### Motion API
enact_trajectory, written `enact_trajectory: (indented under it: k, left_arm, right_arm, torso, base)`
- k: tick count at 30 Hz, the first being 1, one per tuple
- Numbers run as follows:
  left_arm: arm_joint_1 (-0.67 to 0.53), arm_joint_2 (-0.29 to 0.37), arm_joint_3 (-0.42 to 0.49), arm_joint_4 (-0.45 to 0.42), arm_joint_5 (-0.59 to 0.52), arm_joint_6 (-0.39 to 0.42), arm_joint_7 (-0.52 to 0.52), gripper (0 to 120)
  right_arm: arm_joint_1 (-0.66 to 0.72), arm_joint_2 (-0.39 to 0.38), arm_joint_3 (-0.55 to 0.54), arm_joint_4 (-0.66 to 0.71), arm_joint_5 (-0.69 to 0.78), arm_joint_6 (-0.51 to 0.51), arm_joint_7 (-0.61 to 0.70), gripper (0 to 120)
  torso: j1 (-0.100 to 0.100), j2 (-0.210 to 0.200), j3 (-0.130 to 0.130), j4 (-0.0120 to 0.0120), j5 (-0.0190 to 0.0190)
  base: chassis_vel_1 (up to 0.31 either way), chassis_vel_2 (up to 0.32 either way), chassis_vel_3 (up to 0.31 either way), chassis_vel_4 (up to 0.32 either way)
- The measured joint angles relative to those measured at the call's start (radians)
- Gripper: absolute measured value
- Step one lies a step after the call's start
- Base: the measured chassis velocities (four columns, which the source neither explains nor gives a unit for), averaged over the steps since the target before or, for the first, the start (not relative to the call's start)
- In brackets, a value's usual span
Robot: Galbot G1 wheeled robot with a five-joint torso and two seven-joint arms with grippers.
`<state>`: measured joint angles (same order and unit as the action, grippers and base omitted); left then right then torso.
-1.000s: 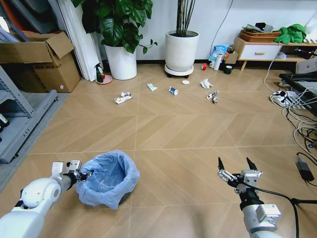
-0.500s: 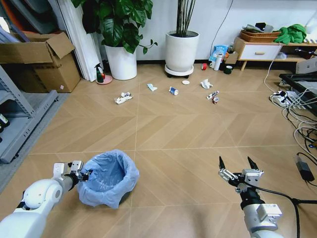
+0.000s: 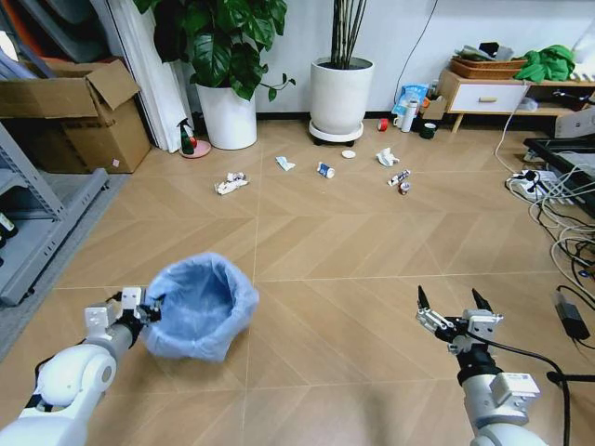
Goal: Pick up the trash bin and place the garbage on the floor into it.
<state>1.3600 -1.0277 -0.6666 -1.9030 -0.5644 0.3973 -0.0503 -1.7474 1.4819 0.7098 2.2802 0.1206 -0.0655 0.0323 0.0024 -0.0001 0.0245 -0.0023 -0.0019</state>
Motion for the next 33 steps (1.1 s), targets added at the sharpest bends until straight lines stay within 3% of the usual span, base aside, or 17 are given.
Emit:
enact_trajectory:
  k: [11, 25, 33]
  left_arm:
    - [0.026, -0.044, -0.019, -0.101, 0.07, -0.054, -0.025, 1]
    - [0.079, -0.052, -0.027, -0.141, 0.128, -0.066, 0.006, 1]
    - [0.093, -0.049, -0.03, -0.152, 0.129, -0.066, 0.011, 1]
  right_arm:
    - [-0.014, 0.028, 0.021, 0.031, -0.015, -0.004, 0.005, 100]
    - [-0.018, 0.042, 0.019, 0.037, -0.063, -0.006, 0.01, 100]
    - [-0.019, 0.05, 0.012, 0.037, -0.072, -0.004, 0.017, 100]
  torso:
    - [0.0, 0.0, 0.0, -0.0004, -0.0001]
    - [0.0, 0.0, 0.0, -0.0003, -0.0001]
    - [0.0, 0.0, 0.0, -0.0003, -0.0001]
  base:
    - [0.0, 0.0, 0.0, 0.0]
    - [-0.008, 0.009, 0.007, -0.005]
    - [-0.086, 0.142, 0.088, -0.142]
